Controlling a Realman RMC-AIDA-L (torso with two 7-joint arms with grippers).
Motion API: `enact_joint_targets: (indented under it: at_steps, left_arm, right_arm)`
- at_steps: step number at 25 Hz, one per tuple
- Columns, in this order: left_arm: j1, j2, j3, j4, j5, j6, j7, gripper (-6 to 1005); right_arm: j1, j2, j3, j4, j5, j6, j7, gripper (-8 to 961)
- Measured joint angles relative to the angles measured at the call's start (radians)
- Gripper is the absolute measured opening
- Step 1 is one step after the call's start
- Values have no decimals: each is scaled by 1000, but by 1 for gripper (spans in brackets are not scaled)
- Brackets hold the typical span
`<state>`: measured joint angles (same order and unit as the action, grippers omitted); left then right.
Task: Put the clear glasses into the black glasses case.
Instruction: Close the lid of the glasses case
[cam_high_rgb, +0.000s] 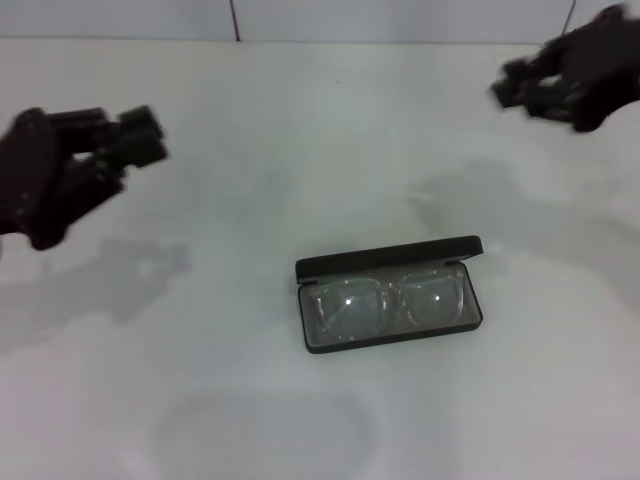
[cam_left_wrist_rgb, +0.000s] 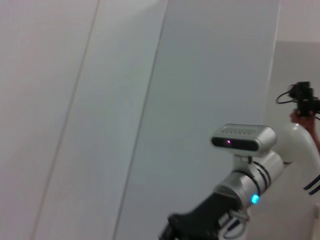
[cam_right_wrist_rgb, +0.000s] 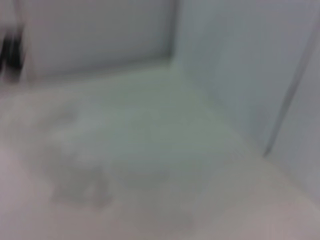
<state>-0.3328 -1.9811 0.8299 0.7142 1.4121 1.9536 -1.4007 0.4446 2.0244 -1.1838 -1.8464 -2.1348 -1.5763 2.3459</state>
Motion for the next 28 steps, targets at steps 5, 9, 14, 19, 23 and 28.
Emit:
enact_joint_targets:
  at_steps: [5,9,14,19,23,28]
  left_arm:
    - [-75,-30,0,-8,76,-22,-17,139]
    - [-180,-73,6,-8,167,-106,-54,158]
    - [-273,-103,8,-11,260,-196,-84,171]
    - [-312,-105,27,-56,277,-267,-89,172]
    - [-335,-106,142,-89,280,-379,-90,171]
    - [-366,-110,266,-160,274,-502,-82,170]
  right_arm:
    - [-110,-6,110,222,313,64,-198,180]
    - [-174,-5,199,374,419,36,-300,180]
    - [-184,-6,347,611,493,-60,-403,180]
    - [-187,-9,464,719,503,-129,-448,180]
    - [-192,-10,508,766,502,-141,-454,179]
    - [-182,-11,509,816,501,-144,-474,180]
